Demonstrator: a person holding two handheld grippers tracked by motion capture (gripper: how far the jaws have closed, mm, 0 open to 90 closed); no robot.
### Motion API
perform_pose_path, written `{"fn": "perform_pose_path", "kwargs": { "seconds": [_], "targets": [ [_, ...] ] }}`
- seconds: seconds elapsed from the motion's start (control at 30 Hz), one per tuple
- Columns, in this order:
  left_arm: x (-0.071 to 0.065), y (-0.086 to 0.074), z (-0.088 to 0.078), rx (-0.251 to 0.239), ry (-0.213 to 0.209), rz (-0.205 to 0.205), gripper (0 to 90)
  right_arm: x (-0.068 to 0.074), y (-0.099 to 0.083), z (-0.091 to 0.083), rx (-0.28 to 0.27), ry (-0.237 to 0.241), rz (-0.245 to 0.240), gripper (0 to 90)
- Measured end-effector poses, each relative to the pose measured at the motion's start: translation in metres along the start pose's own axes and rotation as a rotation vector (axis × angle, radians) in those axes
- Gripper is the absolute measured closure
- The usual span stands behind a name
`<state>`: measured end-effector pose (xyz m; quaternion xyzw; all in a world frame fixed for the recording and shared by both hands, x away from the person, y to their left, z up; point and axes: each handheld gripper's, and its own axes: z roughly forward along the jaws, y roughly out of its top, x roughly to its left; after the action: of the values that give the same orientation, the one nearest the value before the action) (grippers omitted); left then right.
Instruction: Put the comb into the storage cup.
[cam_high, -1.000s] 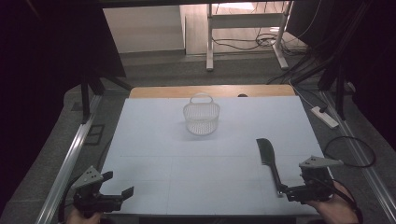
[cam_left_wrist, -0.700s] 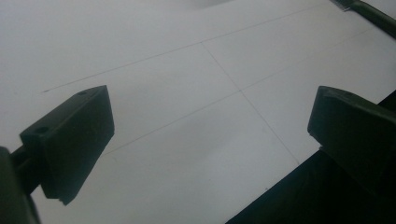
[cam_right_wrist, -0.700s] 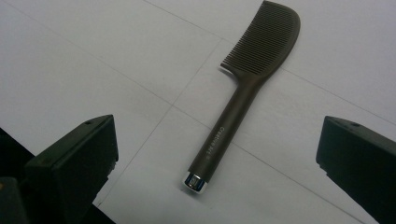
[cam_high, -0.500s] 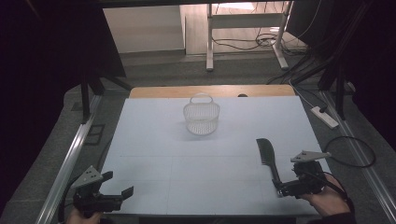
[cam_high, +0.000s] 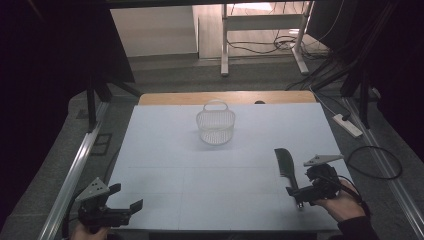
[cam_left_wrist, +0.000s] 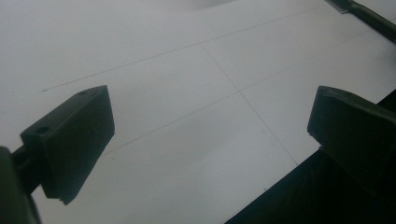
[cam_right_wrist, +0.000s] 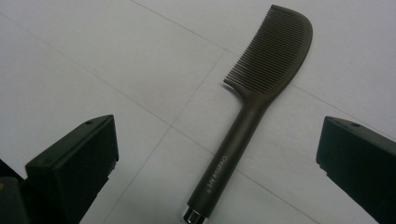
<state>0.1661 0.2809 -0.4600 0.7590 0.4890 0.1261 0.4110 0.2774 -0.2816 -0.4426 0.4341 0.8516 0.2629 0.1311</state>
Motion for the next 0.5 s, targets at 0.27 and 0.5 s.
{"fn": "perform_pose_path", "kwargs": {
  "seconds": [0.27, 0.5],
  "targets": [
    [0.0, 0.0, 0.0, 0.0, -0.002, -0.001, 1.7, 0.0, 0.012, 0.007, 0.021, -0.019, 0.018, 0.0],
    [0.0, 0.0, 0.0, -0.001, -0.002, -0.002, 1.7, 0.002, 0.021, 0.016, 0.045, -0.006, -0.001, 0.0]
  ]
}}
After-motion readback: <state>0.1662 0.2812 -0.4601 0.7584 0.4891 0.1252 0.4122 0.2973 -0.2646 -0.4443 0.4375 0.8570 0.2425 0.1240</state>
